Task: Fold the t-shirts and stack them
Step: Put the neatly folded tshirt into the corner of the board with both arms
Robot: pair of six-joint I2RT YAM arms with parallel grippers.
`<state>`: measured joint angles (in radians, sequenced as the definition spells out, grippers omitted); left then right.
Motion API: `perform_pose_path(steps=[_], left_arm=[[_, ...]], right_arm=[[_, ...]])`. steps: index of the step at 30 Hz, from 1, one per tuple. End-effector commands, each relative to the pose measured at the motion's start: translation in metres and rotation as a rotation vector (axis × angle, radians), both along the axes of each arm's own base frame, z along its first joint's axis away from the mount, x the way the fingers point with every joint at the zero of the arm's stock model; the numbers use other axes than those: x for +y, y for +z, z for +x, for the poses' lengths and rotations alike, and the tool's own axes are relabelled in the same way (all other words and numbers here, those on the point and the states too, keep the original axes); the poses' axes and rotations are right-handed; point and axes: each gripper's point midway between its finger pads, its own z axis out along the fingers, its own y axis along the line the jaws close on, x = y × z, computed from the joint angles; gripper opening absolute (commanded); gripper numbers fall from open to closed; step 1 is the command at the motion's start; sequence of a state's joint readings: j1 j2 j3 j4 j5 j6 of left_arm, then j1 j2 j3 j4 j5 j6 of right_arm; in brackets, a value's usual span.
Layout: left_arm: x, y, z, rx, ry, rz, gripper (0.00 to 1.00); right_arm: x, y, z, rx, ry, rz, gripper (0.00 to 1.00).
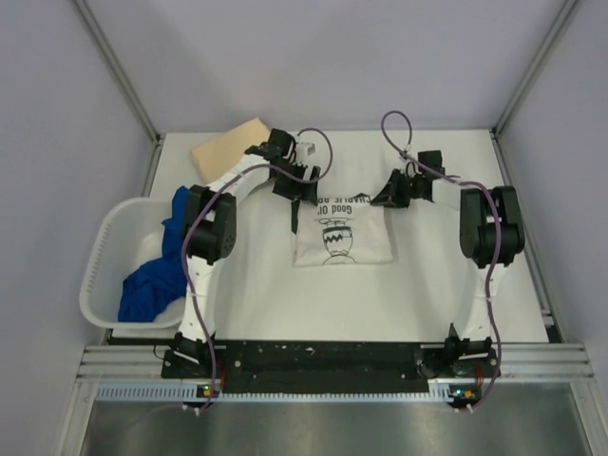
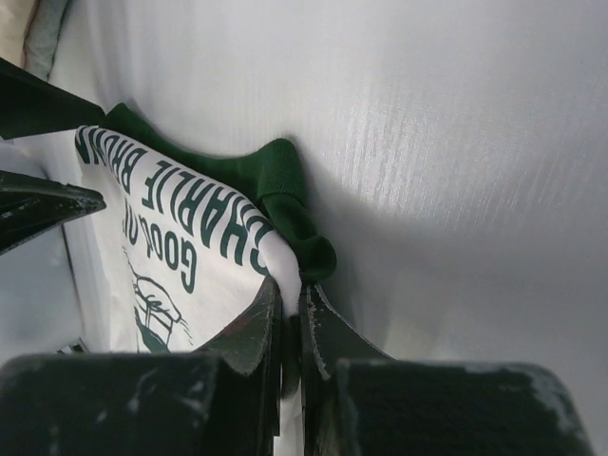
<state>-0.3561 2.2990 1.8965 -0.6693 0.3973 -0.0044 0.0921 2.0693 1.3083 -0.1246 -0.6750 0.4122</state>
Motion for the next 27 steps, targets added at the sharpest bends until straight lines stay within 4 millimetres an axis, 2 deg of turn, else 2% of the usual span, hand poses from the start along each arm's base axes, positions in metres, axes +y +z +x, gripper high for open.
perform_pose_path(steps=[1, 3, 6, 10, 11, 12, 14, 16, 19, 23, 27], left_arm=[[0.004, -0.003, -0.003, 0.060, 0.048, -0.016, 0.94], [0.007, -0.003, -0.005, 0.062, 0.050, -0.011, 0.93], [0.009, -0.007, -0.020, 0.099, 0.036, -0.018, 0.88], [0.007, -0.013, -0.039, 0.144, -0.004, -0.041, 0.69], [0.004, -0.011, -0.043, 0.158, -0.028, -0.064, 0.62], [-0.002, -0.008, -0.049, 0.180, -0.051, -0.096, 0.48], [-0.005, 0.003, -0.049, 0.172, -0.086, -0.124, 0.00], [0.002, 0.017, -0.036, 0.103, -0.064, -0.117, 0.00], [0.024, 0.045, -0.016, -0.041, -0.018, -0.080, 0.00], [0.055, 0.079, -0.010, -0.174, -0.002, -0.017, 0.00], [0.081, 0.093, -0.007, -0.245, 0.015, 0.033, 0.00]], right_arm=[[0.009, 0.010, 0.009, -0.048, 0.034, -0.008, 0.00], [0.011, 0.010, 0.009, -0.048, 0.038, -0.008, 0.00], [0.013, 0.010, 0.007, -0.046, 0.044, -0.005, 0.00], [0.018, 0.013, 0.007, -0.053, 0.054, -0.001, 0.00], [0.020, 0.014, 0.007, -0.054, 0.058, 0.003, 0.00], [0.021, 0.015, 0.008, -0.057, 0.060, 0.010, 0.00], [0.025, 0.023, 0.011, -0.069, 0.068, 0.024, 0.00], [0.030, 0.033, 0.014, -0.086, 0.074, 0.037, 0.00], [0.040, 0.053, 0.021, -0.125, 0.089, 0.058, 0.00], [0.057, 0.081, 0.036, -0.191, 0.098, 0.099, 0.00], [0.083, 0.112, 0.055, -0.278, 0.107, 0.149, 0.00]])
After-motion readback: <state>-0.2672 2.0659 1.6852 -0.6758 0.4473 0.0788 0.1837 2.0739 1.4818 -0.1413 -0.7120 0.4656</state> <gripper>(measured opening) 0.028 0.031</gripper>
